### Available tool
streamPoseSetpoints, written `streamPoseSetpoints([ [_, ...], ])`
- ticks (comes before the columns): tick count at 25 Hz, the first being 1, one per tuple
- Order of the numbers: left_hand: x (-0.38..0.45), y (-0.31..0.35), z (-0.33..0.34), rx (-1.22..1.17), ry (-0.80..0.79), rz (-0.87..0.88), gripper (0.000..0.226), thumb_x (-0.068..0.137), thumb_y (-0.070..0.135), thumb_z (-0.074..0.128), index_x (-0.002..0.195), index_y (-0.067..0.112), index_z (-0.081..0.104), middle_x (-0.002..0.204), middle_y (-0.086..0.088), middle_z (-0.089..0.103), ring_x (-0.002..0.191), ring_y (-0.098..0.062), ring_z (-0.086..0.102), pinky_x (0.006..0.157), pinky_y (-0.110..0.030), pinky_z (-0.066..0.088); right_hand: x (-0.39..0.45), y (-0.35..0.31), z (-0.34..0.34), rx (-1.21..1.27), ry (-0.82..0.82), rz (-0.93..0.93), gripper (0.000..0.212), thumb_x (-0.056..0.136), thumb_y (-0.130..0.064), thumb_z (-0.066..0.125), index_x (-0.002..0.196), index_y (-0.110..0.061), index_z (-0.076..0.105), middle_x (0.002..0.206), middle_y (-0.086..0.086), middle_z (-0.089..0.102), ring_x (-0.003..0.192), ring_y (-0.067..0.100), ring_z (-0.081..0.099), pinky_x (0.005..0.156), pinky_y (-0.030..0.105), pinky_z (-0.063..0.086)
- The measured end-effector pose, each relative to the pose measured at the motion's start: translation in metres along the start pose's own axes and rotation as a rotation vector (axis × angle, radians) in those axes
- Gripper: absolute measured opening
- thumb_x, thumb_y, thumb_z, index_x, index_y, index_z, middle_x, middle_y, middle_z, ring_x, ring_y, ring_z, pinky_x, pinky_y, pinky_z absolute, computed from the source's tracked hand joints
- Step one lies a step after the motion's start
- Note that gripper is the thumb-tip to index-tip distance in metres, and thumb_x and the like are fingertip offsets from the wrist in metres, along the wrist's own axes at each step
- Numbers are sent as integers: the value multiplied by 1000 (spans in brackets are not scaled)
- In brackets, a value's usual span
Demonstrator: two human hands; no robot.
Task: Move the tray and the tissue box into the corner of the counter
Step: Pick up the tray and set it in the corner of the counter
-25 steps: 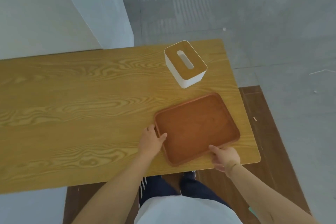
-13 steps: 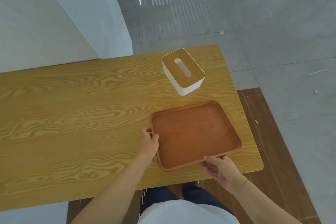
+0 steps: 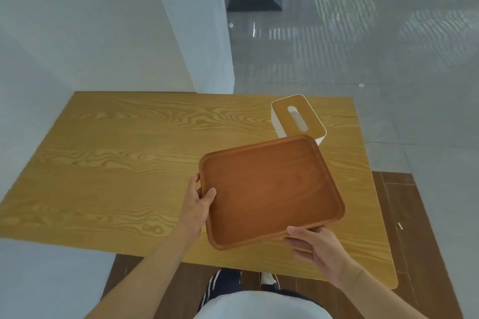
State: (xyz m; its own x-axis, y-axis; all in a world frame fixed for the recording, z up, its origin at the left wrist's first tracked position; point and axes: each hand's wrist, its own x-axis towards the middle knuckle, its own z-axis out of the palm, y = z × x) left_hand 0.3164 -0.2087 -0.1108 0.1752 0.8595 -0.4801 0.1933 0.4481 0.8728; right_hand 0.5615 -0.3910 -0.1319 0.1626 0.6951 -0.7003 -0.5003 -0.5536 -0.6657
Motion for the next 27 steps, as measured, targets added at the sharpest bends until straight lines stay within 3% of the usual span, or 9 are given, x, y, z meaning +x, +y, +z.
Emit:
streamPoseSetpoints([
  [4, -27, 5, -26, -19, 117, 46, 54, 99, 16, 59, 145, 29, 33, 118, 6, 61, 106, -10, 62, 87, -35, 52, 9, -15, 20, -146, -109, -50, 62, 64, -36, 91, 117, -10, 69, 104, 5, 81, 96, 25, 77, 69, 31, 61],
  [8, -53, 1, -60, -52, 237, 45, 55, 99, 15, 59, 145, 27, 31, 120, -4, 61, 105, -15, 62, 85, -38, 54, 18, -22, 48, -269, -210, -73, 63, 65, -37, 91, 118, -11, 68, 104, 3, 81, 95, 23, 77, 75, 34, 59],
  [13, -73, -6, -111, -84, 350, 12, 55, 98, 19, 61, 144, 30, 31, 122, -5, 63, 106, -23, 64, 89, -54, 54, 25, -23, 100, -367, -310, -103, 74, 55, -43, 93, 117, -12, 67, 104, 5, 81, 95, 25, 77, 77, 35, 59],
  [22, -51, -31, -250, -113, 421, 9, 60, 95, 27, 64, 145, 34, 31, 118, 4, 67, 100, -14, 66, 76, -40, 55, 51, 7, 234, -471, -322, -115, 71, 56, -45, 92, 116, -14, 69, 102, 1, 81, 93, 23, 78, 69, 29, 60],
  [27, -30, -28, -336, -108, 383, 20, 59, 95, 25, 65, 144, 33, 32, 115, 4, 68, 98, -13, 68, 75, -39, 56, 63, 24, 316, -488, -275, -108, 72, 55, -45, 94, 115, -12, 72, 102, 3, 81, 92, 24, 77, 68, 28, 59],
])
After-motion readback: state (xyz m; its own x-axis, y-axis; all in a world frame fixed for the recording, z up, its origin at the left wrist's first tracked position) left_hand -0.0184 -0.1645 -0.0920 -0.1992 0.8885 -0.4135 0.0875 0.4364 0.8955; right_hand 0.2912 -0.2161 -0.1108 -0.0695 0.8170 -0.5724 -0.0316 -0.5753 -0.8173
